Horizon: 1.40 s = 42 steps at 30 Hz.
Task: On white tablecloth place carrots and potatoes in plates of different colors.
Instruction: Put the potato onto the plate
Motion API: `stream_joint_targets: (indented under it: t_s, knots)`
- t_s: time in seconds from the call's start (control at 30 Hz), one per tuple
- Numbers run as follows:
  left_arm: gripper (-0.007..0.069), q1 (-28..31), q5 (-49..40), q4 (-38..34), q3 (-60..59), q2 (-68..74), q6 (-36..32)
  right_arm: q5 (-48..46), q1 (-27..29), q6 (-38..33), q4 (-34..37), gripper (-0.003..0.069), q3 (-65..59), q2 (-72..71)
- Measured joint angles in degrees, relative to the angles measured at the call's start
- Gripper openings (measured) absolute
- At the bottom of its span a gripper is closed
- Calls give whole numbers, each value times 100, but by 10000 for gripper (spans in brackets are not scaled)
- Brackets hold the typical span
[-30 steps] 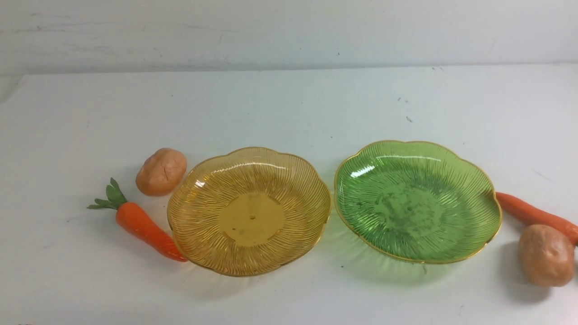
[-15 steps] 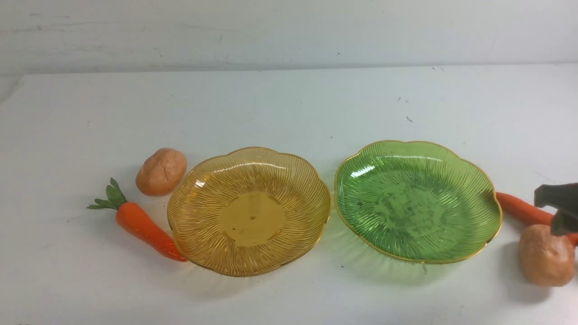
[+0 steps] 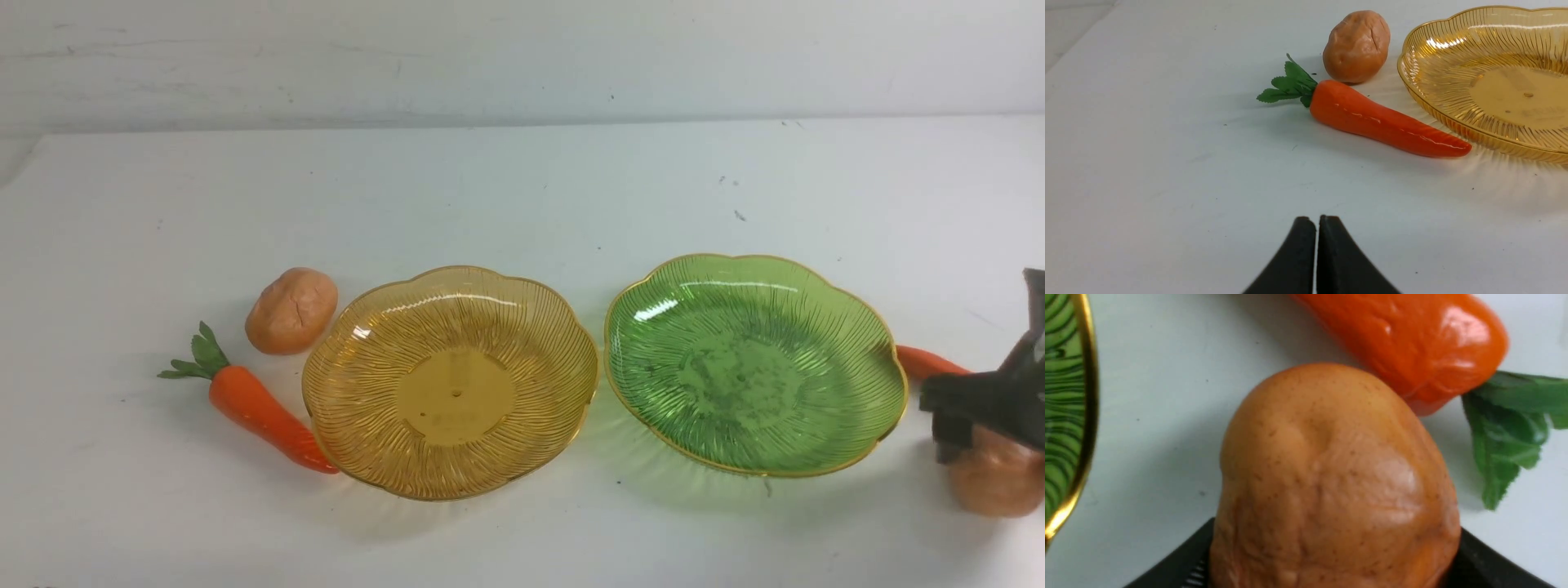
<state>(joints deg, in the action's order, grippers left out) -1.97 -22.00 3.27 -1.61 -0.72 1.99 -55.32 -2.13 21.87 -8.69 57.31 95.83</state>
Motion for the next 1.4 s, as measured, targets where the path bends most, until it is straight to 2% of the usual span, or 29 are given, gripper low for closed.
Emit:
stream_joint_targets:
  t_s: [0.13, 0.23, 0.43, 0.57, 0.87, 1.1, 1.3, 1.37, 1.4]
  knots:
    - [-3, 0, 0, 0, 0, 0, 0, -488, 0, -231, 159, 541, 472, -614]
    - [-3, 0, 0, 0, 0, 0, 0, -544, 0, -520, 641, 541, 836, -1007]
    - [-3, 0, 0, 0, 0, 0, 0, -11, -206, -1515, 1859, 541, 1092, -1066]
    - [-3, 0, 0, 0, 0, 0, 0, 371, -518, -1979, 2180, 541, 1096, -620]
    - [-3, 0, 0, 0, 0, 0, 0, 1071, -788, -2231, 2268, 541, 1096, 561]
    - [-3, 0, 0, 0, 0, 0, 0, 1099, -788, -2300, 2268, 657, 1130, 793]
    - [-3, 0, 0, 0, 0, 0, 0, 400, -788, -2381, 2170, 689, 1687, 793]
    - [-3, 0, 0, 0, 0, 0, 0, -296, -788, -2394, 1878, 666, 2173, 793]
    - [-3, 0, 0, 0, 0, 0, 0, -646, -788, -2400, 1660, 627, 2387, 793]
